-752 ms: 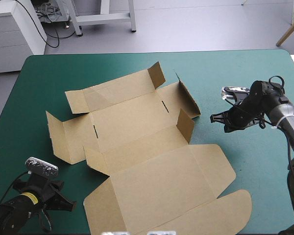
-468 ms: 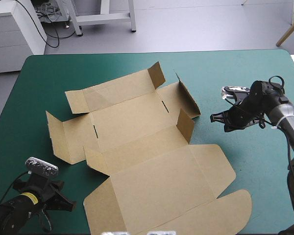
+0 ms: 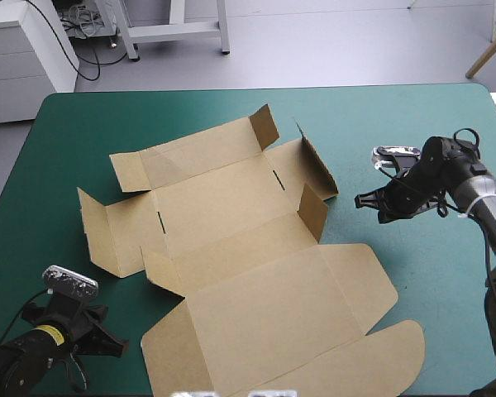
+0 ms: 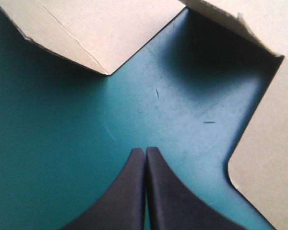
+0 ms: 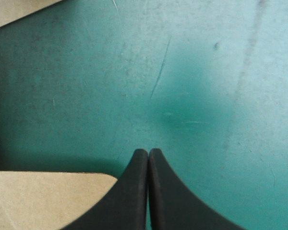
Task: Fold the box
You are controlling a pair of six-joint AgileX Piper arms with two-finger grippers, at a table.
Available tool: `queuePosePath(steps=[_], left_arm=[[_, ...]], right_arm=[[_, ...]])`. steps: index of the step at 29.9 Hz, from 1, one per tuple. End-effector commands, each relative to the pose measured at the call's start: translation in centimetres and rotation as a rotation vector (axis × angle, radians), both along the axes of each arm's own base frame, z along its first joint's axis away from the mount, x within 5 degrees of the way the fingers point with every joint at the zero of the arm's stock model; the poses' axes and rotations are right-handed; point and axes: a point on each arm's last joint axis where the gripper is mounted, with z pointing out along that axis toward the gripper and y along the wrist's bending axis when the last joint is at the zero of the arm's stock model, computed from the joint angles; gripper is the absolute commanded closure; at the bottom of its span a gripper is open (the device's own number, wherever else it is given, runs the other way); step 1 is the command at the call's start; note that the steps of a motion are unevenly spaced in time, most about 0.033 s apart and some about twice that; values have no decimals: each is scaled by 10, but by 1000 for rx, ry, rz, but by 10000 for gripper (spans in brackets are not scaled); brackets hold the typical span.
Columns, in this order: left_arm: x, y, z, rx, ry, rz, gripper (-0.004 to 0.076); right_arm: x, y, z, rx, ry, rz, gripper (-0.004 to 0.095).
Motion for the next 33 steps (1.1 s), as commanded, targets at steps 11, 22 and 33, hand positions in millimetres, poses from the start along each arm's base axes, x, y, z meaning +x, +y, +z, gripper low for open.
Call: queuePosePath(steps=[11, 22, 33], left_arm=[[5, -2, 10, -26, -63, 4, 734], [5, -2, 10, -26, -63, 4, 734], [5, -2, 10, -26, -63, 4, 734]], right_arm=[[-16, 0, 51, -3, -141, 60, 927], [-79, 0, 114, -8, -273, 130, 927], [-154, 1, 141, 18, -439, 152, 928]])
